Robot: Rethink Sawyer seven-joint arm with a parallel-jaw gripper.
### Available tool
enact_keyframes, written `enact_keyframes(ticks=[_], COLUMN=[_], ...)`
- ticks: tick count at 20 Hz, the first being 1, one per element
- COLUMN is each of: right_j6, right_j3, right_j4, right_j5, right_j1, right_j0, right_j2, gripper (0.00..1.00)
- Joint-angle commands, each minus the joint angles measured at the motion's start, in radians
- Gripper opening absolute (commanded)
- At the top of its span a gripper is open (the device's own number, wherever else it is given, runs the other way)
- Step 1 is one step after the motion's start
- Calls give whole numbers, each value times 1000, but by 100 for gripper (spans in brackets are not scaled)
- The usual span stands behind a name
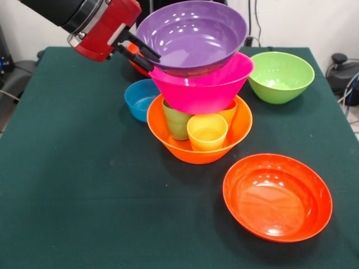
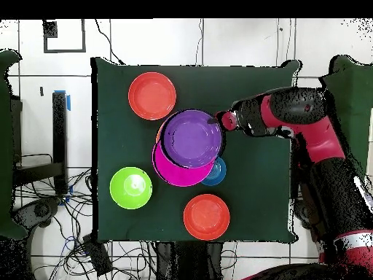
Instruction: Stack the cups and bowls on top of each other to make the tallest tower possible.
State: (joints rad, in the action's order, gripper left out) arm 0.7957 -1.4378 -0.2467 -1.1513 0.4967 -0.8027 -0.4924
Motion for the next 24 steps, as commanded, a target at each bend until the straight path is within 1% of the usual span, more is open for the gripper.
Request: enact_keyframes(ticks=[1,5,10,22,24], right_j6=[139,126,104,92,101], right_j3=[-78,-92,-93,-122,-124], right_j4=[-38,-52,-54,-51,-47], right_j5=[118,159,189,228,219], right_j1=[2,-1,-7,-6,-4], right_j0=[24,14,6,-16,-15], right_j2=[-46,-63,-78,-102,-96], gripper=[0,0,0,0,0])
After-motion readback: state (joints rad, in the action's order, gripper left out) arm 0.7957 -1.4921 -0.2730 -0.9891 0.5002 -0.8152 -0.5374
